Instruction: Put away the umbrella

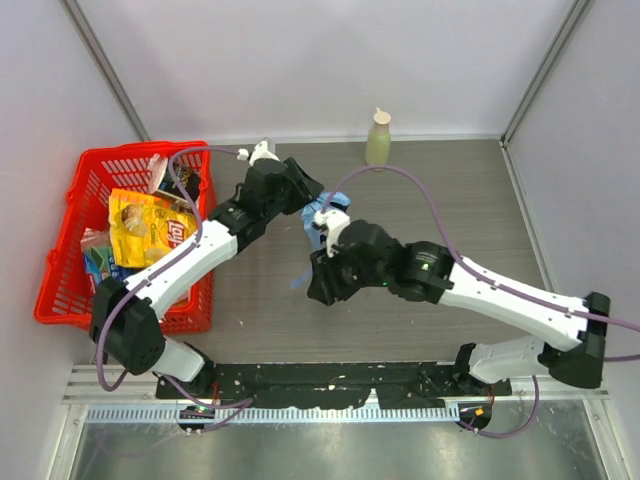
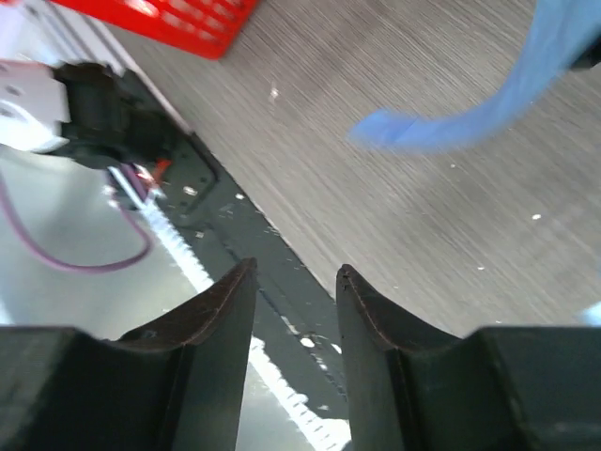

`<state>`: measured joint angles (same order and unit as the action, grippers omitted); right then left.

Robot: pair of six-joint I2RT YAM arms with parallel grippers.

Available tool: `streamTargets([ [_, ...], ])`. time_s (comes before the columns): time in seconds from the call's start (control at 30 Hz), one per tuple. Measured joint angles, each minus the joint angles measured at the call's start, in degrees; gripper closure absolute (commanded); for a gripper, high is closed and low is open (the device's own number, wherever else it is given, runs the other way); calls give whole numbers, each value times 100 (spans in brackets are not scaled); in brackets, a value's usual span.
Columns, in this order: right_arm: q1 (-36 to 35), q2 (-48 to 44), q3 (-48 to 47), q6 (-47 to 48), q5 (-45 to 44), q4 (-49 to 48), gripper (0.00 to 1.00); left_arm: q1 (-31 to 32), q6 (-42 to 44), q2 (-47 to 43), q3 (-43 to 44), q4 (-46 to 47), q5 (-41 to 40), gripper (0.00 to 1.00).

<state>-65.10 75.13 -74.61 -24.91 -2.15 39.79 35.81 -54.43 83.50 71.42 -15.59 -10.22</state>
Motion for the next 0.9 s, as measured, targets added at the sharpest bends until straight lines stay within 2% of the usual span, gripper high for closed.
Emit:
streamTargets([
  [0.13,807,-857,616,-374,844,-573,46,-323,-111,-9,-490,1451,752,100],
  [0.27,1786,-1742,1021,-608,1084,-999,44,-363,-105,-125,-793,2426,1222,100],
  [0.43,1958,-2490,1274,-745,916,-1646,37,-354,-153,-629,-1093,3709,1513,100],
  [0.53,2046,-2872,1368,-734,254,-1781,36,-407,-260,-850,-970,4463,1696,100],
  [0.67,2251,-3279,1290,-610,-942,-1620,29,-564,-498,-879,-376,5202,2111,100],
  [0.8,2337,-3204,678,-234,-2061,-1163,25,-758,-892,-901,76,5869,2575,100],
  [0.9,2518,-2931,195,33,-2312,-1062,23,-929,-1460,-909,247,6426,2916,100],
])
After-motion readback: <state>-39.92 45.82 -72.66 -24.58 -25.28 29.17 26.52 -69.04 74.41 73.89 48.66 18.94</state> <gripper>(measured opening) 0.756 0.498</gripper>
